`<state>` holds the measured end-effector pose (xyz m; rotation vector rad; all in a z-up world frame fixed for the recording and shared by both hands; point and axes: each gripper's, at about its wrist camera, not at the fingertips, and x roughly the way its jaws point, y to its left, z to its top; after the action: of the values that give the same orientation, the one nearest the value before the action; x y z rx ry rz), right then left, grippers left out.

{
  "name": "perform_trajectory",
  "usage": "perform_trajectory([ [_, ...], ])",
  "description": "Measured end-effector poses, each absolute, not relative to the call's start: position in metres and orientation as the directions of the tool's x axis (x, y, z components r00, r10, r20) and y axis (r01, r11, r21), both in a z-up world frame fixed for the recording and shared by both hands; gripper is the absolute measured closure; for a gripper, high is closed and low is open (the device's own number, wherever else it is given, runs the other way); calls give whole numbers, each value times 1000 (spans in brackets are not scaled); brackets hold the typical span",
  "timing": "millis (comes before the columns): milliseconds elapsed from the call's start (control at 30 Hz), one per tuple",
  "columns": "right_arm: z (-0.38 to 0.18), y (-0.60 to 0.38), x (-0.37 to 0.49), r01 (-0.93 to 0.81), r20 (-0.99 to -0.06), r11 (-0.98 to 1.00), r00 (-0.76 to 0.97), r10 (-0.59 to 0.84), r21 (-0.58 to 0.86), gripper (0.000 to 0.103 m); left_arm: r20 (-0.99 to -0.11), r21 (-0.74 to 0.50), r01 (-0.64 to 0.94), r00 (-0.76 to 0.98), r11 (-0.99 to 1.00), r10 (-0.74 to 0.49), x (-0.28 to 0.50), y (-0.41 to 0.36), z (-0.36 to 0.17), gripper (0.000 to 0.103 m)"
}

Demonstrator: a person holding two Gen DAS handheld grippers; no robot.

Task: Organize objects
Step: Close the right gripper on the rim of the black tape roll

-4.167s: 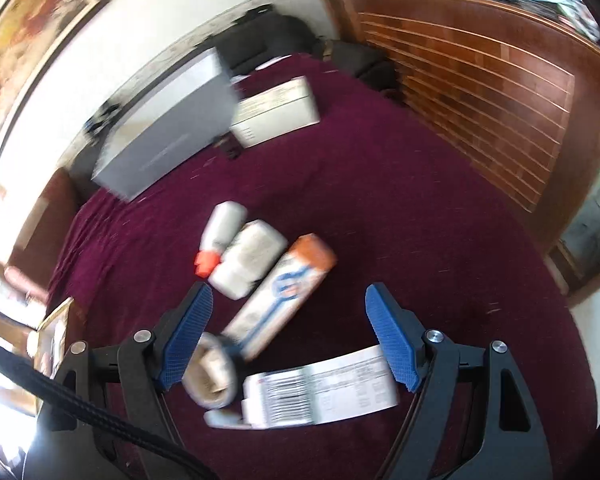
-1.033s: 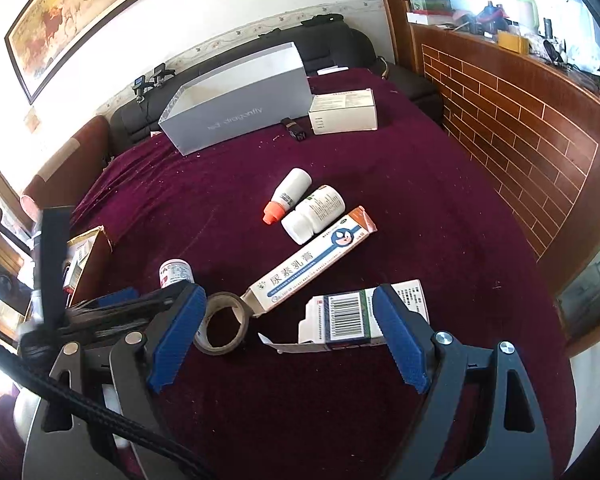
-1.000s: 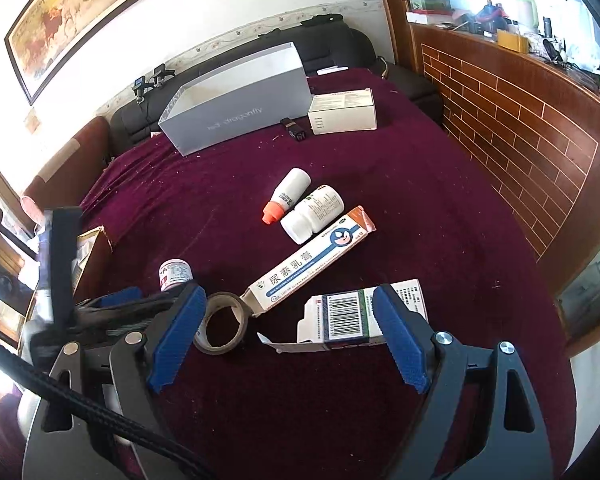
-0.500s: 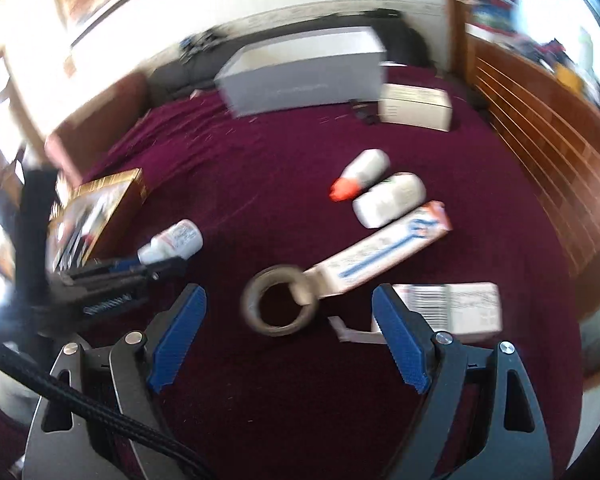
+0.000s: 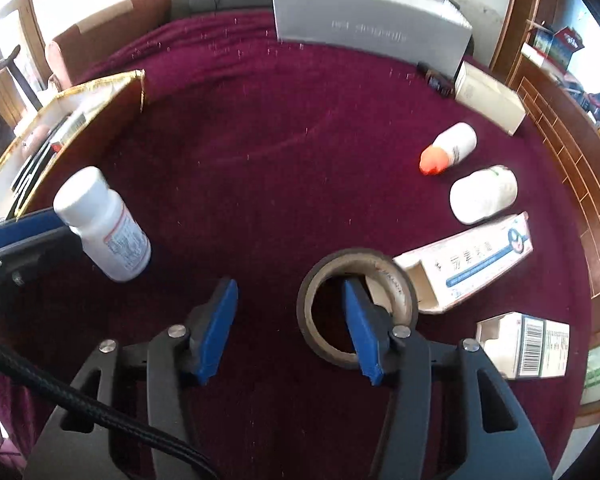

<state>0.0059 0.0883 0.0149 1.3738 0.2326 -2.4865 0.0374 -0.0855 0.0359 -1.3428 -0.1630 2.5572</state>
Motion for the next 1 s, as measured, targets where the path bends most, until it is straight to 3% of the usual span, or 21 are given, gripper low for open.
perform_trajectory([
  [233,16,93,9,320,-848,-947,-496,-185,20,51,-793,-185,-158,-559,-970,243,33,-78,37,73],
  [300,15,97,8,328,-847,-944,-491,-201,34,51,-789,-185,-154,-566,-971,240,38,-84,41,67],
  [367,16,98,9,336,-844,-941,-492,-212,40,51,-783,-175,-103,-588,-979,202,40,-98,45,47],
  [567,16,106,11,357,-821,-930,-502,-273,91,51,-791,-231,-3,-582,-973,190,19,-114,41,44],
  [700,16,106,11,358,-819,-929,-504,-276,94,51,-815,-144,4,-568,-990,116,1,-95,32,43],
  [767,15,107,11,353,-812,-929,-508,-287,107,51,-817,-110,18,-572,-994,80,-6,-87,29,35],
  [933,16,108,12,347,-809,-930,-510,-293,118,50,-853,-34,30,-522,-999,14,-27,-74,13,34],
  [1000,16,108,11,348,-809,-930,-509,-295,120,51,-844,54,12,-534,-998,-52,-32,-63,7,33],
])
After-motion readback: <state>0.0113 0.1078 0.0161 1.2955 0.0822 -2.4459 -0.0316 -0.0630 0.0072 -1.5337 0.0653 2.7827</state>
